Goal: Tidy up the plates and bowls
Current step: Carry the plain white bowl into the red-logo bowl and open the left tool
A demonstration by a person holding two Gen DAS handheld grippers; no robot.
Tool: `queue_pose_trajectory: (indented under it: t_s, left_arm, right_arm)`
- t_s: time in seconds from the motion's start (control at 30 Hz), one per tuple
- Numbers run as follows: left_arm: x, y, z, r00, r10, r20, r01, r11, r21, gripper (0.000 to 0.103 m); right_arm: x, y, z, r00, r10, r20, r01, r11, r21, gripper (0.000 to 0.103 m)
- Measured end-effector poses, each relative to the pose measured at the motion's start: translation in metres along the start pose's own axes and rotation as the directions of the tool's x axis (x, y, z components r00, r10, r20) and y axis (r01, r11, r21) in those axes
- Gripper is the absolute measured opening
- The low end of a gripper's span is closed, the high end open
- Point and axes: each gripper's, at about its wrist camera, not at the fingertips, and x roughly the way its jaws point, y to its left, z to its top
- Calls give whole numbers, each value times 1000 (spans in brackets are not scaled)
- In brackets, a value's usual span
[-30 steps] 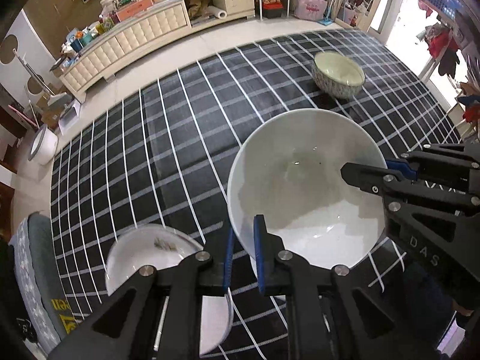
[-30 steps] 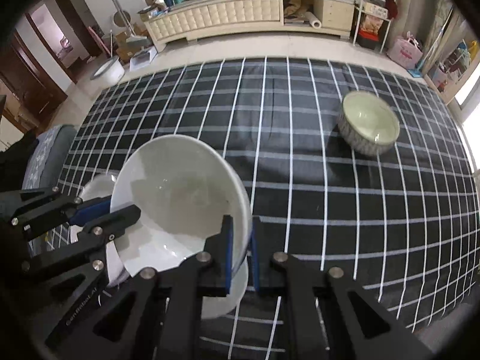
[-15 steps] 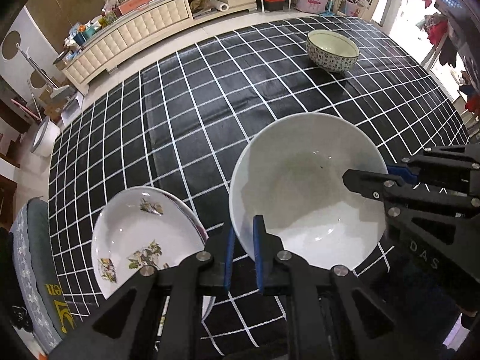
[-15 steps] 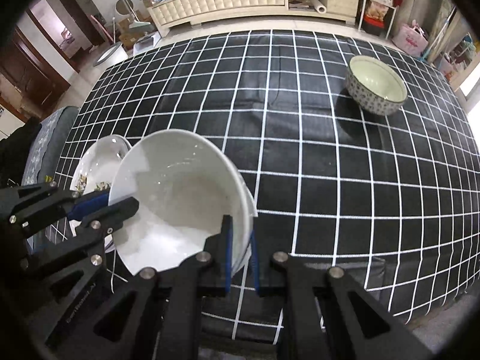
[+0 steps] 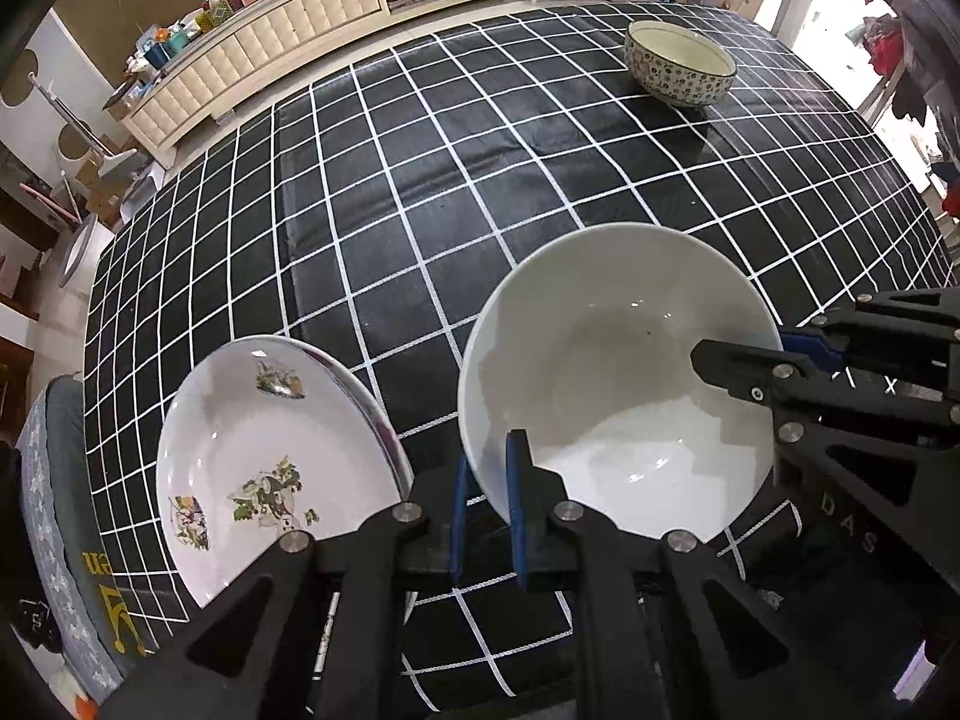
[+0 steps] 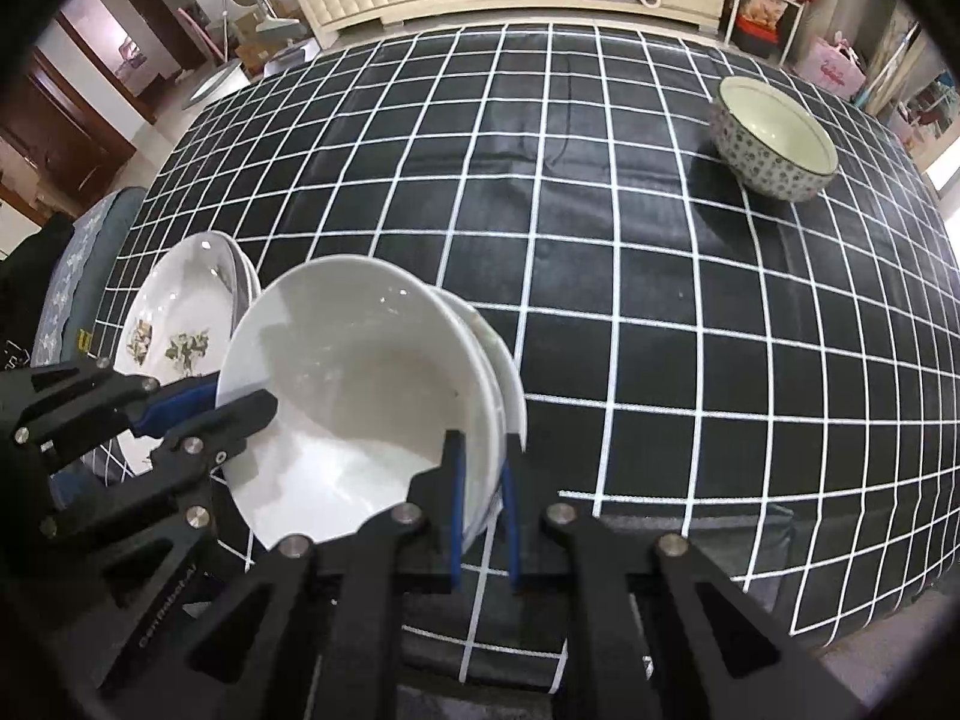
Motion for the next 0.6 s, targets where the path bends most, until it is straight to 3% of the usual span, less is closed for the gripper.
queue_pose_trajectory:
  t_s: [0.33, 0.6]
  left_arm:
    - [3, 5, 0, 1000, -19, -5, 18, 1000, -16, 11]
    - [4, 7, -1, 999, -36, -12, 36, 999, -35, 11]
  right_arm:
    - [2, 3, 3, 1000, -17, -14, 17, 1000, -20, 14]
    - [3, -1, 5, 999, 14, -31, -14, 1000, 15, 15]
